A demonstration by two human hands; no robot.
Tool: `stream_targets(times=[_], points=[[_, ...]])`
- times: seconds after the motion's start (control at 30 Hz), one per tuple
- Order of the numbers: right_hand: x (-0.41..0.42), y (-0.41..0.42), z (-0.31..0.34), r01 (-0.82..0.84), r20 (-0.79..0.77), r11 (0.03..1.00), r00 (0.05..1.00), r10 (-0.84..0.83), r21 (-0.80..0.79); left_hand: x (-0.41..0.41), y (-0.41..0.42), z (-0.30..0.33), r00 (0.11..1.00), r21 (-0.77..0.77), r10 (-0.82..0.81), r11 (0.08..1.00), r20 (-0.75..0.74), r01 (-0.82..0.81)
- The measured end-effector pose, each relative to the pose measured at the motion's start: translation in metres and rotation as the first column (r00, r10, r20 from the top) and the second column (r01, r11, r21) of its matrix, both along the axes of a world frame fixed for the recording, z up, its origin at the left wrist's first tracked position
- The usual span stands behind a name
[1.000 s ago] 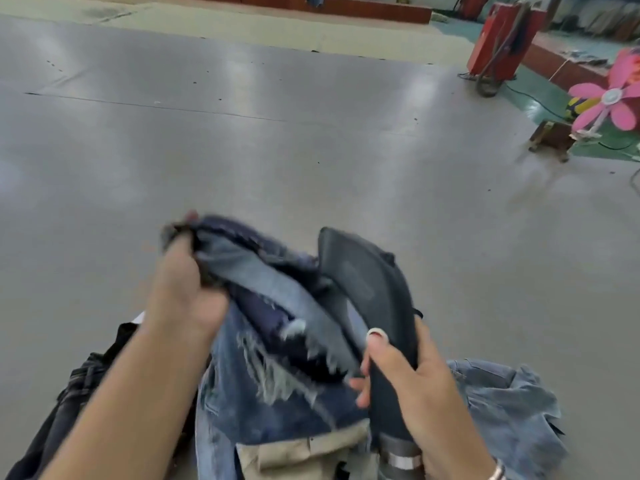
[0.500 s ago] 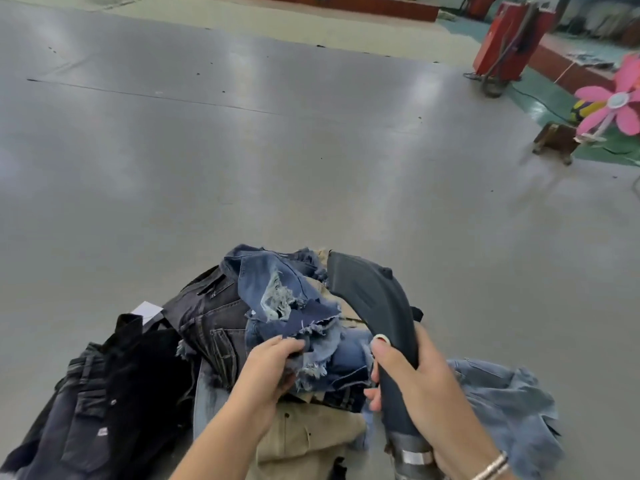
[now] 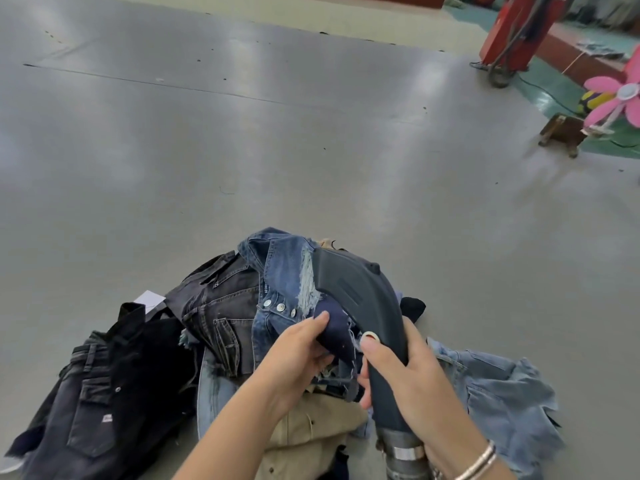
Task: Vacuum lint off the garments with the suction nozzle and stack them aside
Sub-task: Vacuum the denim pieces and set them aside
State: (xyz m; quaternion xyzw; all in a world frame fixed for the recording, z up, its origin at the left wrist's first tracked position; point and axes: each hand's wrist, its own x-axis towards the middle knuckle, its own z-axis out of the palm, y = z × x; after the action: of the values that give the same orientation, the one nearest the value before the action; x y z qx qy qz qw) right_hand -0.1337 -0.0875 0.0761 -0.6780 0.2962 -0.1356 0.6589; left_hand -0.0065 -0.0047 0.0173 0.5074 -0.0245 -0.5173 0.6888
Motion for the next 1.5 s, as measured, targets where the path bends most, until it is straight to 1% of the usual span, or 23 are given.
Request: stream_targets(times=[0.07, 0.13, 0.2, 0.27, 0.3, 0.33, 0.37, 0.4, 0.43, 0.47, 0.5, 0.53, 0.57, 0.67, 0.8, 1.0, 1.1, 1.2, 1.27, 1.33, 1.4, 1.43, 1.5], points=[[-0.001, -0.001, 0.001, 0.000, 0.008, 1.000, 1.000, 0.000, 0.014, -0.001, -0.004, -0.003, 0.988, 0.007, 0.121, 0.993, -0.098, -0.121], [-0.003, -0.003, 0.003, 0.006, 0.013, 0.999, 1.000, -0.006, 0.037, 0.004, -0.004, -0.005, 0.946, 0.017, 0.257, 0.966, -0.200, -0.259], [-0.006, -0.005, 0.006, 0.014, 0.015, 0.998, 1.000, -0.015, 0.061, 0.009, -0.004, -0.007, 0.930, 0.020, 0.338, 0.941, -0.146, -0.339], [-0.009, -0.005, 0.010, -0.004, 0.007, 0.997, 1.000, 0.003, 0.075, 0.013, -0.006, -0.009, 0.908, 0.018, 0.417, 0.908, 0.019, -0.418], [-0.010, -0.004, 0.012, -0.024, 0.003, 0.996, 1.000, 0.024, 0.082, 0.014, -0.006, -0.009, 0.876, 0.011, 0.461, 0.884, 0.143, -0.467], [-0.011, -0.001, 0.014, -0.045, -0.001, 0.995, 0.999, 0.045, 0.092, 0.015, -0.005, -0.010, 0.817, -0.006, 0.495, 0.856, 0.297, -0.517], [-0.012, 0.002, 0.015, -0.064, -0.004, 0.993, 0.998, 0.065, 0.100, 0.017, -0.004, -0.011, 0.721, -0.031, 0.515, 0.823, 0.463, -0.568], [-0.012, 0.006, 0.015, -0.083, -0.012, 0.991, 0.996, 0.085, 0.104, 0.019, -0.002, -0.010, 0.601, -0.064, 0.524, 0.783, 0.603, -0.618], [-0.012, 0.011, 0.014, -0.102, -0.022, 0.989, 0.994, 0.105, 0.106, 0.021, 0.000, -0.010, 0.488, -0.095, 0.524, 0.743, 0.698, -0.662], [-0.011, 0.015, 0.014, -0.118, -0.035, 0.987, 0.992, 0.122, 0.109, 0.025, 0.002, -0.010, 0.404, -0.119, 0.526, 0.705, 0.748, -0.699], [-0.011, 0.019, 0.013, -0.128, -0.047, 0.985, 0.990, 0.134, 0.114, 0.028, 0.005, -0.010, 0.355, -0.132, 0.532, 0.675, 0.768, -0.726], [-0.011, 0.022, 0.012, -0.135, -0.063, 0.984, 0.988, 0.142, 0.117, 0.031, 0.006, -0.010, 0.341, -0.131, 0.538, 0.658, 0.770, -0.741], [-0.011, 0.025, 0.011, -0.142, -0.079, 0.983, 0.985, 0.151, 0.114, 0.034, 0.008, -0.010, 0.354, -0.125, 0.544, 0.658, 0.761, -0.742], [-0.009, 0.028, 0.010, -0.155, -0.127, 0.986, 0.979, 0.162, 0.068, 0.034, 0.009, -0.011, 0.452, -0.155, 0.586, 0.709, 0.672, -0.688], [-0.002, 0.020, 0.013, -0.123, -0.109, 0.992, 0.987, 0.121, -0.015, 0.029, 0.006, -0.010, 0.498, -0.190, 0.547, 0.778, 0.673, -0.599], [-0.005, 0.013, 0.022, -0.025, -0.051, 0.998, 0.998, 0.022, -0.049, 0.033, 0.007, -0.010, 0.472, -0.150, 0.540, 0.753, 0.697, -0.641], [-0.011, 0.012, 0.023, -0.062, -0.061, 0.997, 0.996, 0.060, -0.039, 0.032, 0.007, -0.008, 0.460, -0.150, 0.524, 0.760, 0.716, -0.632], [-0.008, 0.022, 0.016, -0.131, -0.120, 0.990, 0.985, 0.125, -0.047, 0.029, 0.005, -0.009, 0.511, -0.141, 0.526, 0.777, 0.680, -0.613], [-0.001, 0.025, 0.013, -0.109, -0.130, 0.991, 0.987, 0.098, -0.076, 0.027, 0.004, -0.010, 0.528, -0.144, 0.524, 0.787, 0.668, -0.600], [0.005, 0.016, 0.014, -0.036, -0.119, 0.994, 0.993, 0.024, -0.100, 0.026, 0.003, -0.010, 0.523, -0.146, 0.514, 0.794, 0.680, -0.590], [0.006, 0.006, 0.018, 0.039, -0.094, 0.997, 0.995, -0.045, -0.068, 0.025, 0.003, -0.009, 0.531, -0.146, 0.512, 0.798, 0.676, -0.585], [0.004, 0.003, 0.018, 0.039, -0.093, 0.998, 0.995, -0.043, -0.045, 0.025, 0.003, -0.008, 0.543, -0.147, 0.518, 0.799, 0.660, -0.584], [-0.001, 0.006, 0.017, -0.032, -0.116, 0.999, 0.993, 0.034, 0.013, 0.025, 0.003, -0.008, 0.581, -0.149, 0.531, 0.804, 0.617, -0.576]])
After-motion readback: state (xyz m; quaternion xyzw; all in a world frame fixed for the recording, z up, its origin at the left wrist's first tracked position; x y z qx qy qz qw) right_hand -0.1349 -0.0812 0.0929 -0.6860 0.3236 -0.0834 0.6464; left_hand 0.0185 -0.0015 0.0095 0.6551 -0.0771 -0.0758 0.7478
